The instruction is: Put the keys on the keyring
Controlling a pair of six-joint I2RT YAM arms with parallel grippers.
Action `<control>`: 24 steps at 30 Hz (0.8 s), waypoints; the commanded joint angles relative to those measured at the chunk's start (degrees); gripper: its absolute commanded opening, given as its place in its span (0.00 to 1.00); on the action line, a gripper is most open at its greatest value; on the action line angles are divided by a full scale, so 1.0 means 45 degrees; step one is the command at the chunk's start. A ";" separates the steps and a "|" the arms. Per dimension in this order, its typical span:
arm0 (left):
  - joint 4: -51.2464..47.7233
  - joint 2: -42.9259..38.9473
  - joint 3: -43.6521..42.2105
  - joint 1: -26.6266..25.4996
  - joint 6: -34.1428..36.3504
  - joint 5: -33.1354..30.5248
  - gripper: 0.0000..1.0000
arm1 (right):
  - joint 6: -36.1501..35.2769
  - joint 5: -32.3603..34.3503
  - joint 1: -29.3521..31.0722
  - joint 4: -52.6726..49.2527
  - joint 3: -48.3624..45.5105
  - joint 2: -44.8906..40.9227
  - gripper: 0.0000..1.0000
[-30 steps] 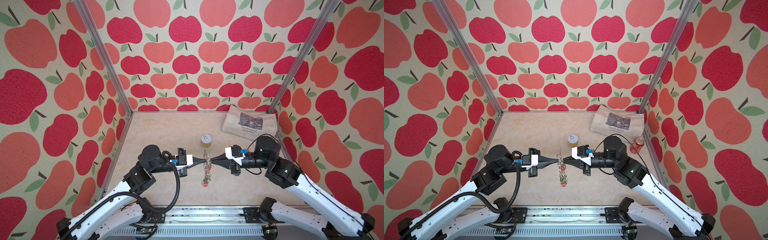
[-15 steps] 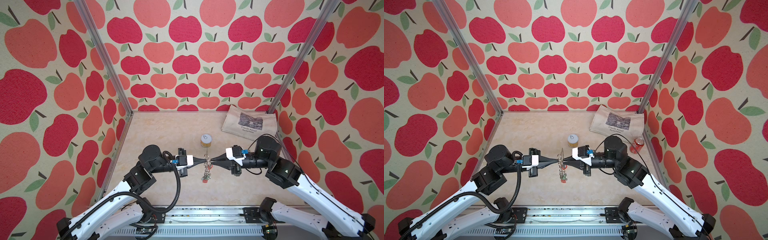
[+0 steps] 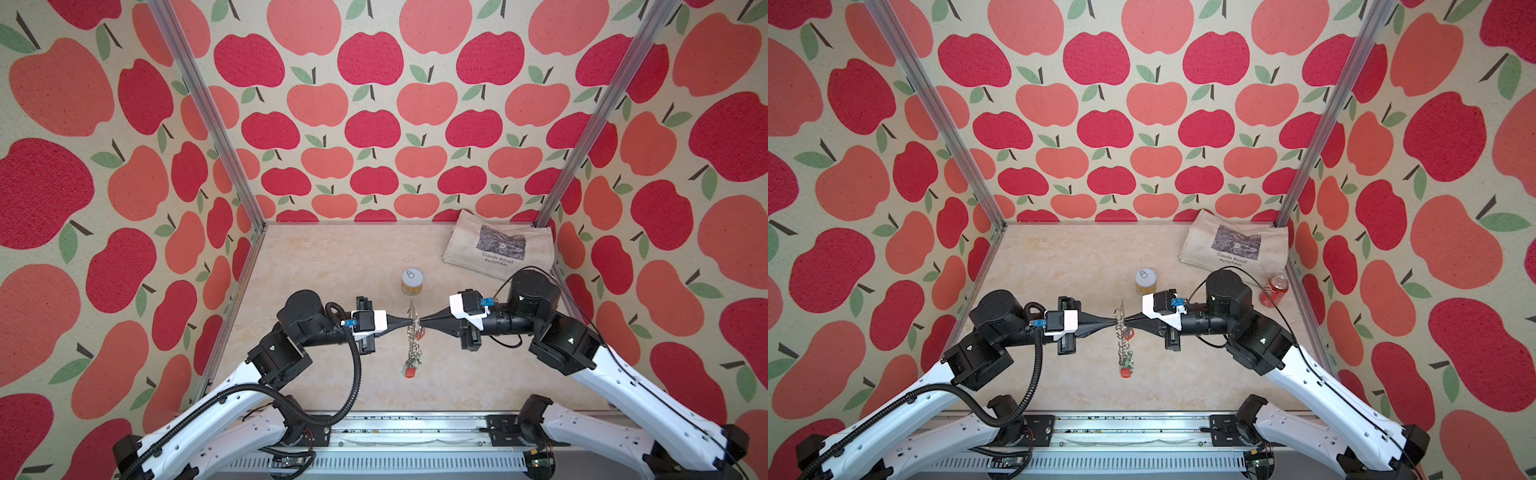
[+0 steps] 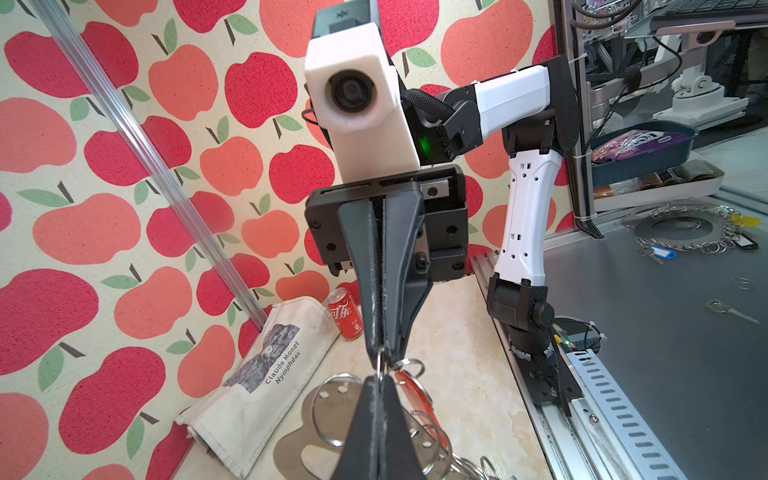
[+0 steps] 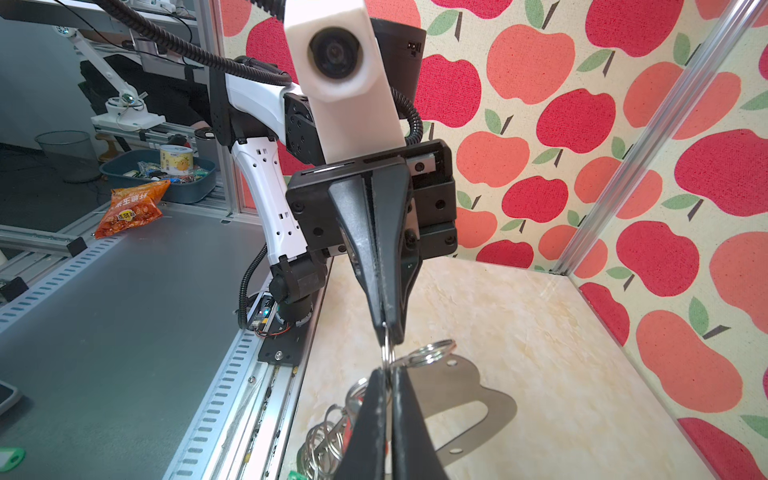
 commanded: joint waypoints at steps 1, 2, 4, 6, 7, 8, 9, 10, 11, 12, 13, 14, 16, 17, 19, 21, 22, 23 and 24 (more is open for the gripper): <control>0.0392 -0.0188 -0.0072 -0.0151 0.0151 0.0066 0.00 | 0.0107 0.0026 0.0144 -0.0235 0.0386 0.0132 0.00; 0.0391 -0.0195 -0.0072 -0.0151 0.0159 0.0061 0.00 | 0.0111 0.0003 0.0139 -0.0241 0.0400 0.0129 0.00; 0.0396 -0.0183 -0.0072 -0.0171 0.0167 0.0046 0.00 | 0.0087 -0.0096 0.0161 -0.0280 0.0405 0.0147 0.00; 0.0404 -0.0149 -0.0072 -0.0190 0.0150 0.0046 0.00 | 0.0049 -0.0155 0.0199 -0.0280 0.0388 0.0147 0.00; 0.0376 -0.0127 -0.0075 -0.0209 0.0136 0.0011 0.00 | -0.0001 -0.0156 0.0218 -0.0294 0.0385 0.0157 0.00; 0.0305 -0.0110 -0.0072 -0.0219 0.0159 -0.0044 0.00 | -0.0030 -0.0137 0.0238 -0.0333 0.0400 0.0147 0.00; 0.0292 -0.0109 -0.0072 -0.0241 0.0172 -0.0131 0.00 | -0.0078 -0.0107 0.0257 -0.0391 0.0422 0.0139 0.00; 0.0265 -0.0109 -0.0087 -0.0285 0.0191 -0.0237 0.00 | -0.0116 -0.0097 0.0277 -0.0426 0.0419 0.0111 0.00; 0.0262 -0.0128 -0.0102 -0.0316 0.0209 -0.0330 0.00 | -0.0155 -0.0061 0.0288 -0.0442 0.0429 0.0096 0.00; 0.0262 -0.0139 -0.0111 -0.0336 0.0227 -0.0409 0.00 | -0.0186 0.0019 0.0312 -0.0474 0.0422 0.0088 0.00; 0.0238 -0.0148 -0.0131 -0.0365 0.0228 -0.0540 0.00 | -0.0199 0.0122 0.0321 -0.0515 0.0423 0.0090 0.00; 0.0233 -0.0148 -0.0131 -0.0414 0.0217 -0.0690 0.00 | -0.0217 0.0208 0.0317 -0.0578 0.0452 0.0088 0.00; 0.0189 -0.0148 -0.0131 -0.0480 0.0222 -0.0988 0.00 | -0.0260 0.0340 0.0317 -0.0697 0.0502 0.0088 0.00; 0.0158 -0.0148 -0.0113 -0.0521 0.0246 -0.1126 0.01 | -0.0265 0.0398 0.0338 -0.0727 0.0537 0.0088 0.00; 0.0079 -0.0173 -0.0092 -0.0582 0.0267 -0.1299 0.04 | -0.0275 0.0513 0.0347 -0.0833 0.0599 0.0088 0.00; -0.0014 -0.0197 -0.0062 -0.0655 0.0320 -0.1488 0.06 | -0.0312 0.0639 0.0376 -0.0941 0.0639 0.0105 0.00; -0.0085 -0.0222 -0.0053 -0.0700 0.0359 -0.1634 0.07 | -0.0333 0.0707 0.0415 -0.1023 0.0656 0.0137 0.00; -0.0128 -0.0229 -0.0072 -0.0754 0.0399 -0.1768 0.08 | -0.0344 0.0788 0.0415 -0.1081 0.0685 0.0140 0.00; -0.0161 -0.0227 -0.0087 -0.0791 0.0410 -0.1856 0.09 | -0.0377 0.0839 0.0422 -0.1157 0.0712 0.0156 0.00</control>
